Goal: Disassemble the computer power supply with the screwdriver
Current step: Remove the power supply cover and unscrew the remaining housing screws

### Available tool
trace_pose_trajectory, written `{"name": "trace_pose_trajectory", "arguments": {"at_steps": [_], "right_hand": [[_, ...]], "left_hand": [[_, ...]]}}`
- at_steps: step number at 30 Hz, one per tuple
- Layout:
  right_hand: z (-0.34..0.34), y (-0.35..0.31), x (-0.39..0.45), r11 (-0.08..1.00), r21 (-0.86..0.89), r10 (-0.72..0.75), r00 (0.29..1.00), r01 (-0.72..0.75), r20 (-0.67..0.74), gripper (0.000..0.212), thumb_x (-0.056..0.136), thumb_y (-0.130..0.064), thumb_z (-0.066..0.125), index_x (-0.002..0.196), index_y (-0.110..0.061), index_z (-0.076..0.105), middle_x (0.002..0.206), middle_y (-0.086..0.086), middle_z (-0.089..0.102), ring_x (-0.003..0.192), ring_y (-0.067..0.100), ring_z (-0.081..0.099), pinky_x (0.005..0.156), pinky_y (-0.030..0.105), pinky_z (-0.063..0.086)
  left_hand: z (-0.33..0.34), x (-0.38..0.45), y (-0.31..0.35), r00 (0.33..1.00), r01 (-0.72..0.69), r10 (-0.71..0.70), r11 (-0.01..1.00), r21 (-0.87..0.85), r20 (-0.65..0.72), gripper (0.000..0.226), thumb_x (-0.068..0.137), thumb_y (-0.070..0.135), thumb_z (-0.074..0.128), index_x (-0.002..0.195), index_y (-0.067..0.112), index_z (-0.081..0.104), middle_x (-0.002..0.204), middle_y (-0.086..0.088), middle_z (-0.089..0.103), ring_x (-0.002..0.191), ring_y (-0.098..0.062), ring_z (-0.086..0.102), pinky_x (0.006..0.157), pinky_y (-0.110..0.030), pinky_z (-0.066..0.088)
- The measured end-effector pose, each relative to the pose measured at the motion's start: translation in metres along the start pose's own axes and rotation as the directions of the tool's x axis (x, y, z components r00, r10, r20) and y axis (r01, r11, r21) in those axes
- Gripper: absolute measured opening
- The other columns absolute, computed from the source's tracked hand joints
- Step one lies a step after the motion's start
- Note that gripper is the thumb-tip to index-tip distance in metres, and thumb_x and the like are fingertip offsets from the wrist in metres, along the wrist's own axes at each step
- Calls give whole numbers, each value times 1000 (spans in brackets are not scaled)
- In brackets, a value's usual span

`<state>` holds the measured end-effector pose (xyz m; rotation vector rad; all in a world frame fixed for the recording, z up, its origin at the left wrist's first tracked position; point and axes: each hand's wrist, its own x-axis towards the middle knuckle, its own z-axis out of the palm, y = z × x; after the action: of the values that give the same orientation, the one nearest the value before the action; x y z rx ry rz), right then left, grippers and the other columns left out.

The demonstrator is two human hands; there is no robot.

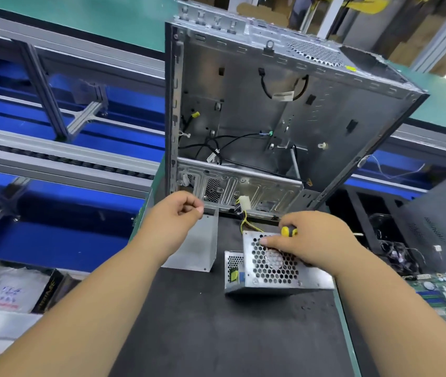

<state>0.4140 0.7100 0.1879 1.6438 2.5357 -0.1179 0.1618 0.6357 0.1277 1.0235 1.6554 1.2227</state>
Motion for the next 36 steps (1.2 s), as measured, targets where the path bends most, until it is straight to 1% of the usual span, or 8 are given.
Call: {"name": "trace_pose_trajectory", "arguments": {"at_steps": [7,12,16,19,25,28,31,36], "right_hand": [[-20,13,-34,996,5,84,996,-84,-41,87,35,-105,28,67,-29,55,56,-10,57,54,-2,53,47,24,32],[-29,36,-56,981,87,182,981,-176,-68,74,42,-100,51,72,-34,63,59,-13,60,52,-1,56,51,26,47],[-30,58,-76,957,199,223,974,-209,-47,85,31,-105,45,78,-38,65,62,-18,65,52,-4,59,50,24,46],[-32,71,-85,948,246,222,974,-203,-53,82,31,-105,45,79,-42,65,62,-19,65,52,-3,61,49,22,41],[-23,68,-74,973,178,161,985,-149,-59,71,45,-94,61,74,-29,66,64,-7,66,58,5,61,58,30,54],[-20,56,-59,985,148,92,995,-84,-47,78,46,-94,56,68,-19,59,58,-2,58,57,10,57,50,30,44],[-15,37,-36,991,127,38,999,-33,-36,81,43,-98,49,57,-18,45,49,-5,47,53,10,53,46,25,30],[-1,7,8,971,234,26,992,-54,122,74,57,-91,60,57,-19,48,53,-5,55,55,15,58,49,27,37]], "left_hand": [[12,4,2,994,-34,35,999,-7,100,12,92,20,63,83,28,67,93,-7,67,78,-10,55,72,-23,43],[32,4,3,980,-77,77,997,-11,183,16,91,16,63,81,29,67,81,5,60,75,-9,52,72,-23,43],[46,2,5,977,-101,96,995,17,191,21,90,15,64,81,34,66,81,3,61,76,-11,53,75,-27,44],[54,1,6,979,-119,108,991,55,175,22,91,16,62,81,35,65,87,-6,65,76,-13,54,75,-29,46],[66,-6,13,988,-111,101,991,78,117,23,94,20,59,82,38,67,91,-1,68,78,-12,56,72,-28,44],[64,-14,19,992,-97,92,993,69,82,25,96,19,58,82,37,68,87,2,70,82,-16,58,78,-34,46],[58,-23,30,993,-116,114,990,85,19,24,97,17,57,82,31,69,79,12,70,80,-9,60,80,-30,46],[48,-38,51,988,-121,132,984,132,-82,22,97,20,57,81,29,68,75,17,69,69,7,60,72,-25,42]]}}
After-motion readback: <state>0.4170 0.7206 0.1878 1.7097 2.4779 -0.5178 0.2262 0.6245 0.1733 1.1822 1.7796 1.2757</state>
